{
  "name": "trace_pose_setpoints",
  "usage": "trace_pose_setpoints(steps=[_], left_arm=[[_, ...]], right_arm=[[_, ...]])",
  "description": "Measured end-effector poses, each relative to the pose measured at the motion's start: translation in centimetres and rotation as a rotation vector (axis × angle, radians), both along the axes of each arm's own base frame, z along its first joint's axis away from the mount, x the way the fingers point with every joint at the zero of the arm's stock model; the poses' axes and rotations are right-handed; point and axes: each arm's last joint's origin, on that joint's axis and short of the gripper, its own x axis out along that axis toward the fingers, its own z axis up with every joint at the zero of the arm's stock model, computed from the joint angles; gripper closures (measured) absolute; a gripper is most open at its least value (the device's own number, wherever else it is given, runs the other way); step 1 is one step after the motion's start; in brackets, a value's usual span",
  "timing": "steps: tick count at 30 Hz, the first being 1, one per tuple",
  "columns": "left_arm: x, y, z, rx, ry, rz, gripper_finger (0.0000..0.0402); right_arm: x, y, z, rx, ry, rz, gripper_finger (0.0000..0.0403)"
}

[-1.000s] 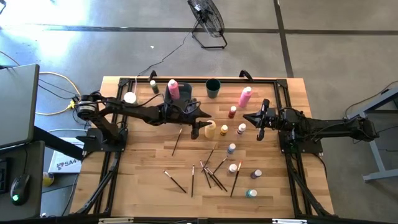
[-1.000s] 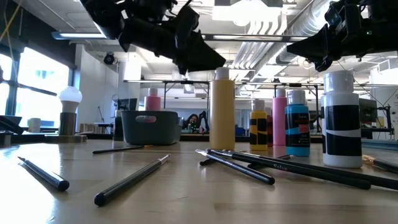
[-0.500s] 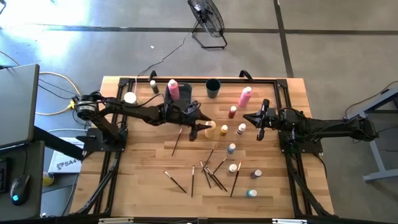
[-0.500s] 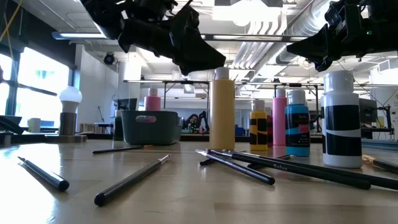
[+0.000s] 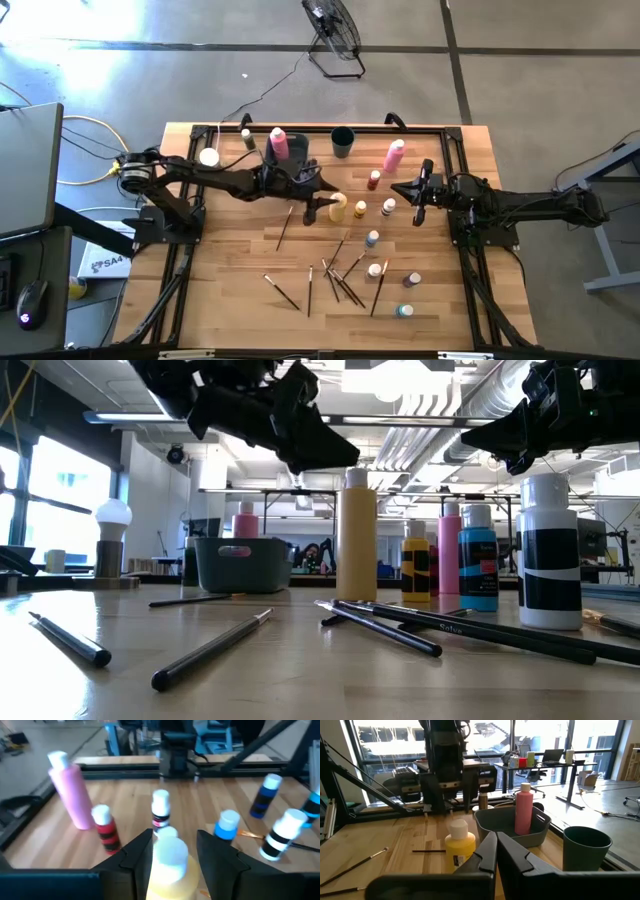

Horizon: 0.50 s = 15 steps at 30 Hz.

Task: Pick & Place Paint Supplies
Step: Put the large yellow paint bottle into the green bin

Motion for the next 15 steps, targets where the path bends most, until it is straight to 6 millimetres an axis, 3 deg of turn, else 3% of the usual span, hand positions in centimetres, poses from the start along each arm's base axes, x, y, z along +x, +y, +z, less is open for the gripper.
trace_pose_setpoints(steps=[5,15], left_arm=[[-0.5,0.0,0.9,0.008,-0.018,0.025,0.0255],[-0.9,0.0,-0.2,-0.003,0.108,0.037,0.0255]], right_arm=[[0.0,0.0,0.0,0.000,0.000,0.000,0.0400],[0.0,0.0,0.0,0.000,0.000,0.000,0.0400]])
